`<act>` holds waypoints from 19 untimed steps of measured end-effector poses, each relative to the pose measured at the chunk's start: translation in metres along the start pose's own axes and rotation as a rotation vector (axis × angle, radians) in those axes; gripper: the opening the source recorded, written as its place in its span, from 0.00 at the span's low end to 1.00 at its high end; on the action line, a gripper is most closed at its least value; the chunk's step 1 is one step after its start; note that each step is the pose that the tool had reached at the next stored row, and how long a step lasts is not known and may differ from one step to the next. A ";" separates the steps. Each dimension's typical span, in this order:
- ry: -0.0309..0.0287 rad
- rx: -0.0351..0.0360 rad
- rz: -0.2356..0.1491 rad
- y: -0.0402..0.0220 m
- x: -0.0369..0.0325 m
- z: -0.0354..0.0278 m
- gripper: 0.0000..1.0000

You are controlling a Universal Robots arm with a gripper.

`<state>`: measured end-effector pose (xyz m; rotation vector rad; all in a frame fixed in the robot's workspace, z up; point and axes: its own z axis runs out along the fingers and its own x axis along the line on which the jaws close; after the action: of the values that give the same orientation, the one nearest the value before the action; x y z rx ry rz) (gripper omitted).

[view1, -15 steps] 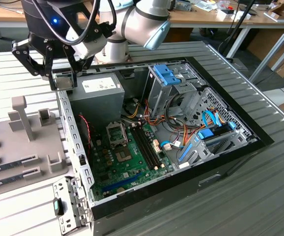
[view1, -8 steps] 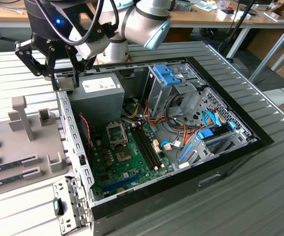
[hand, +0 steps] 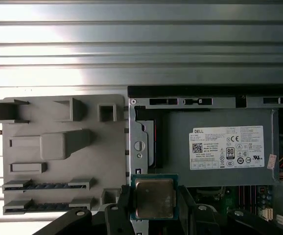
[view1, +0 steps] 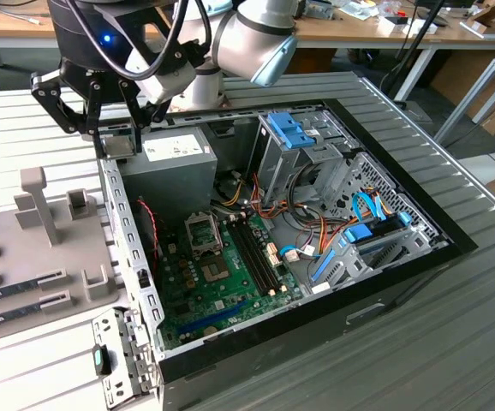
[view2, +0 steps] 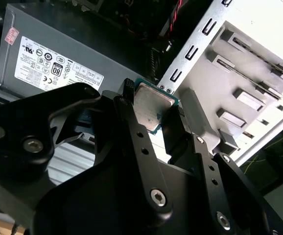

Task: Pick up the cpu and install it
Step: 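Pick up the cpu and move it towards the insertion slot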

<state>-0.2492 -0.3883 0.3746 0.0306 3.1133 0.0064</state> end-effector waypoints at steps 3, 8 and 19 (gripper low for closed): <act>-0.0001 0.0010 0.000 -0.0002 -0.0015 0.0003 0.47; -0.0001 0.0031 0.000 -0.0003 -0.0046 0.0008 0.47; -0.0002 0.0082 0.000 -0.0009 -0.0108 0.0019 0.47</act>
<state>-0.2383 -0.3894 0.3729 0.0304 3.1132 -0.0064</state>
